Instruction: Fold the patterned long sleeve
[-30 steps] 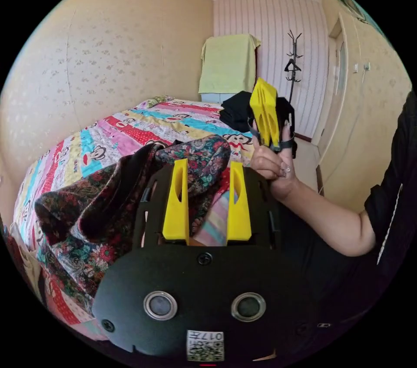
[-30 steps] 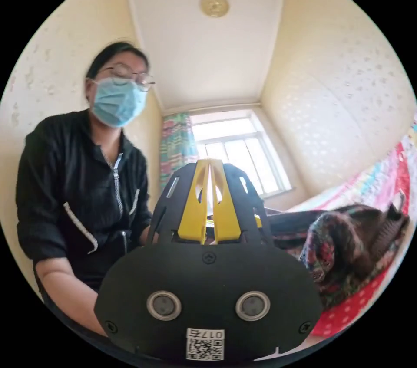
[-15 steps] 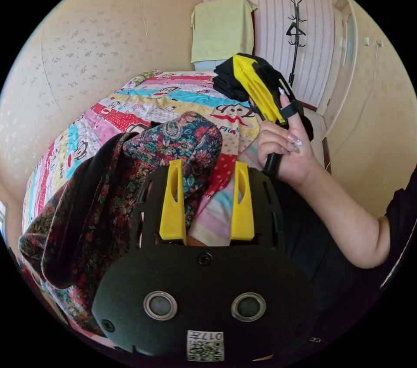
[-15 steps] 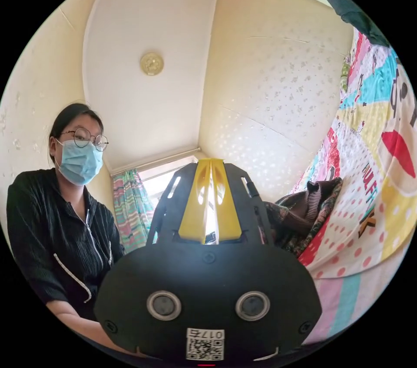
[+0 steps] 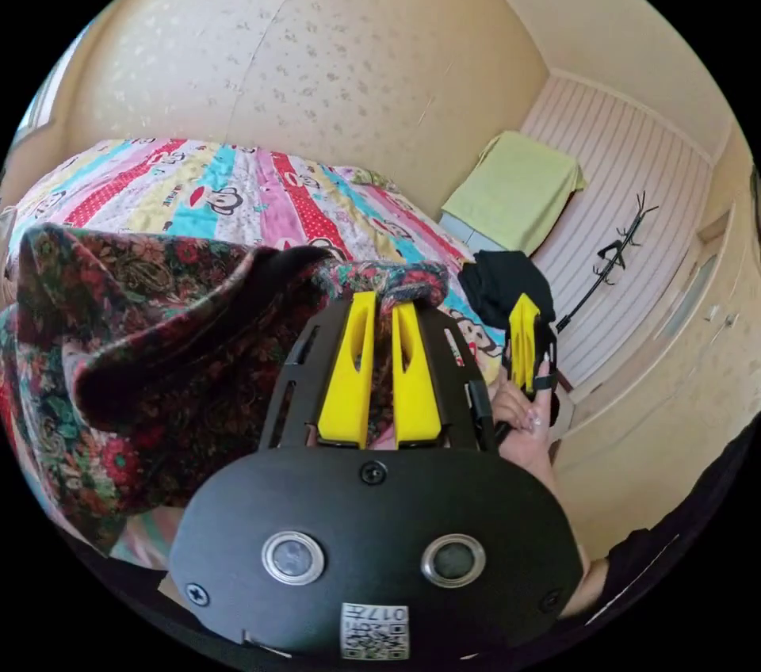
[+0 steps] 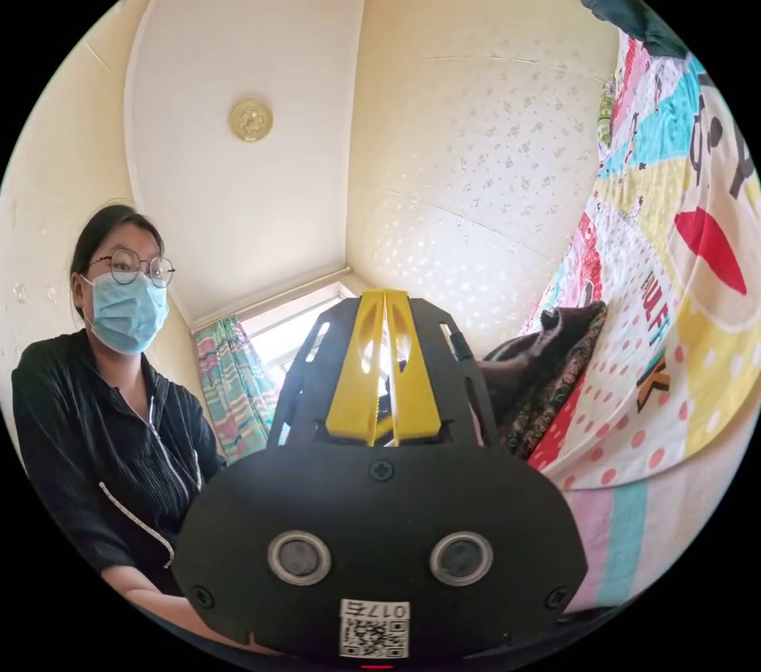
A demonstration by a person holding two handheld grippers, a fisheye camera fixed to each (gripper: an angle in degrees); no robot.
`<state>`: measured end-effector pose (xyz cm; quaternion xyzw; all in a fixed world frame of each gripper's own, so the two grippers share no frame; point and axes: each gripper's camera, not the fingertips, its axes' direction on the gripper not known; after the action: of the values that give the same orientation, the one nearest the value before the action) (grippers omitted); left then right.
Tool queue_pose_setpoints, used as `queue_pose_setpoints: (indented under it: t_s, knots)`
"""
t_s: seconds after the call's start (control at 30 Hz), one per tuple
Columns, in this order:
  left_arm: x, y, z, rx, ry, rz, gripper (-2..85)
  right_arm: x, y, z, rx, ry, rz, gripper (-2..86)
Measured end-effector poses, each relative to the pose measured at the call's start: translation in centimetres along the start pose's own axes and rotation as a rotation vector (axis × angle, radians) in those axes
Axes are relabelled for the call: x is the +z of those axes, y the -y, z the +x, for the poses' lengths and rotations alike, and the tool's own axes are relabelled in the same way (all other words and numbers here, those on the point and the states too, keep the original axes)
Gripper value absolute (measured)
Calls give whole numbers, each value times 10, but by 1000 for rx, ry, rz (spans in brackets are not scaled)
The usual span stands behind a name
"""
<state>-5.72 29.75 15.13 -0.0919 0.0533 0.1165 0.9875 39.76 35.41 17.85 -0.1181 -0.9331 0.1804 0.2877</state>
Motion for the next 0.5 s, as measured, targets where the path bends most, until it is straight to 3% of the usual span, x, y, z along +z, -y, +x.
queue_pose_setpoints:
  t_s: [0.17, 0.27, 0.37, 0.5]
  knots:
    - [-125, 35, -99, -178, -199, 274, 38, 31, -2, -8, 23, -105, -97, 9]
    - [-193, 35, -126, -129, -243, 452, 39, 60, -5, -24, -42, -127, -195, 18]
    - [-238, 33, -142, -48, -239, 523, 41, 97, -14, -56, -204, -66, -324, 45]
    - [-257, 25, -168, -93, -206, 492, 41, 155, -47, -121, -519, -47, -499, 159]
